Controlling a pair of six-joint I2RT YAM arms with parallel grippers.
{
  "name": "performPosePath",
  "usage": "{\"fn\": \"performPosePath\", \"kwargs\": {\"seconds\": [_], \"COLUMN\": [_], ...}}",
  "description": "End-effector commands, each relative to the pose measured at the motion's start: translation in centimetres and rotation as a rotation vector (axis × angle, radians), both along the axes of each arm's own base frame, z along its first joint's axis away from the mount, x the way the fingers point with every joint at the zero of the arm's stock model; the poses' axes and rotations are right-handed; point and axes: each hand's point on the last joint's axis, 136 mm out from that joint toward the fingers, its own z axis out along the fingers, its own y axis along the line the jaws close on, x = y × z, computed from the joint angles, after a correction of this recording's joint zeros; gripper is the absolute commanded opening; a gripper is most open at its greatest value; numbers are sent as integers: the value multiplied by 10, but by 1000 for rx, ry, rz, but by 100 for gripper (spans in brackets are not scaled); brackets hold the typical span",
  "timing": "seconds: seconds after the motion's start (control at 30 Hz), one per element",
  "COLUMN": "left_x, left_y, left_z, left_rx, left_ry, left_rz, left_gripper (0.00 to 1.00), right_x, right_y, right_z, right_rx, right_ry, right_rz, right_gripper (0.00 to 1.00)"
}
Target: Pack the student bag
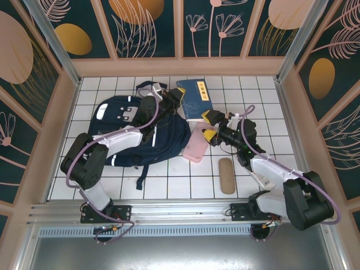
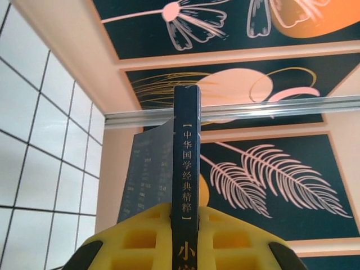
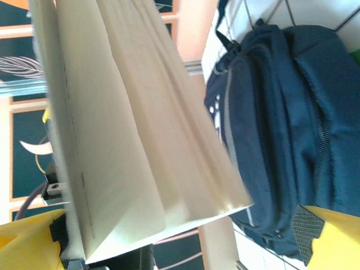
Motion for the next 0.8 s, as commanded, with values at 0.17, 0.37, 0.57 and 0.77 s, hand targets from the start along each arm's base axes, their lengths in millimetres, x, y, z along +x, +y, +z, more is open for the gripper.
{"fn": "performPosePath", "kwargs": {"seconds": [0.17, 0.37, 0.57, 0.77], "left_x": [-12, -14, -18, -28], "left_y": [5, 13, 23, 18], "left_z": [38, 34, 16, -3], "left_rx": [-65, -1, 102, 159], "left_ry": [-99, -97, -75, -68], "left_rz": [40, 88, 123, 59], "left_gripper": [0, 0, 0, 30], "right_x": [16, 23, 33, 45], "right_y": [8, 12, -6, -22], "right_z": [68, 89, 73, 62], "right_rx": [198, 190, 84, -76], "right_ry": [-137, -177, -143, -141], "right_rz": [-71, -97, -191, -212], "right_gripper": [83, 48, 20, 3]}}
